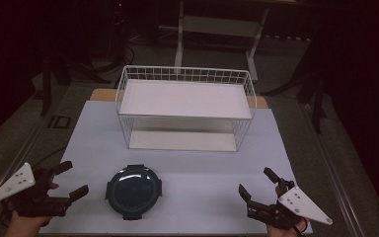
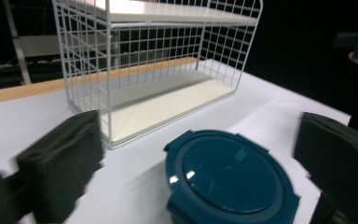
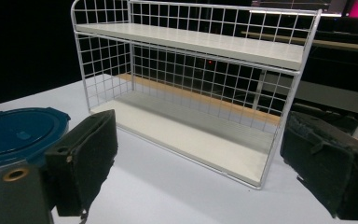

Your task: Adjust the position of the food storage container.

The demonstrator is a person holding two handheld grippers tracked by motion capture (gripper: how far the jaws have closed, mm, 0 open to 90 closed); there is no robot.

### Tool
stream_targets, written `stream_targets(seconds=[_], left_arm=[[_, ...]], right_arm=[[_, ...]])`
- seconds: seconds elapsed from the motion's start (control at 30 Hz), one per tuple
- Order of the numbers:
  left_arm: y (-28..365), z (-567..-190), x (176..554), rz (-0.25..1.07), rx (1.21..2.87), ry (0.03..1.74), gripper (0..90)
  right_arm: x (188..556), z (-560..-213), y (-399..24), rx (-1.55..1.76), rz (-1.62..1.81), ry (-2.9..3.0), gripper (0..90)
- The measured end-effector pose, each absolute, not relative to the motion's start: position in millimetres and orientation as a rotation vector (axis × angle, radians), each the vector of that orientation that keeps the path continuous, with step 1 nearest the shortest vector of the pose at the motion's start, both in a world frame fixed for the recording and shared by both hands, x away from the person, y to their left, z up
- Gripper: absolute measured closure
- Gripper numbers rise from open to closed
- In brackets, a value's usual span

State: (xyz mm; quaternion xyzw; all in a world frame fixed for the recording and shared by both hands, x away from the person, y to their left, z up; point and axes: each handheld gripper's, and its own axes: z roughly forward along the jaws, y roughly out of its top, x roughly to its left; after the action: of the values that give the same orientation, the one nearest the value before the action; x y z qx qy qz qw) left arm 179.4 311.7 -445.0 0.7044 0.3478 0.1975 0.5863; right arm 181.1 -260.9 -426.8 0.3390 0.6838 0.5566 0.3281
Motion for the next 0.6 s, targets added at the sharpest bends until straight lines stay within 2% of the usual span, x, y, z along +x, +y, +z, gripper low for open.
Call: stream_targets(seconds=[0.07, 0.13, 0.17, 0.2, 0.3, 0.5, 0.57, 0.6], left_arm=[[313.7, -449.0, 183.0, 0.467, 1.664, 0.816, 9.8], [315.4, -451.9, 186.3, 0.458, 1.686, 0.816, 19.3], [316.2, -454.0, 187.9, 0.461, 1.697, 0.814, 32.4], [317.8, -456.3, 190.6, 0.450, 1.706, 0.820, 32.4], [321.9, -465.0, 198.9, 0.431, 1.743, 0.857, 54.5], [321.4, -483.3, 209.0, 0.375, 1.850, 0.886, 79.7], [316.1, -492.8, 212.2, 0.354, 1.911, 0.895, 79.7], [313.6, -495.5, 213.3, 0.347, 1.931, 0.902, 89.0]], right_arm=[[182.0, -427.3, -261.7, 0.894, 1.459, 1.792, 10.8], [182.8, -428.0, -261.9, 0.901, 1.461, 1.796, 10.9], [183.3, -428.5, -261.7, 0.901, 1.459, 1.798, 10.8], [183.3, -428.5, -261.7, 0.901, 1.459, 1.798, 10.8], [183.4, -428.9, -261.2, 0.902, 1.460, 1.801, 10.9], [183.2, -428.7, -261.8, 0.903, 1.462, 1.802, 10.9], [183.2, -428.7, -262.1, 0.904, 1.464, 1.804, 10.9], [183.5, -429.3, -262.2, 0.907, 1.465, 1.808, 10.8]])
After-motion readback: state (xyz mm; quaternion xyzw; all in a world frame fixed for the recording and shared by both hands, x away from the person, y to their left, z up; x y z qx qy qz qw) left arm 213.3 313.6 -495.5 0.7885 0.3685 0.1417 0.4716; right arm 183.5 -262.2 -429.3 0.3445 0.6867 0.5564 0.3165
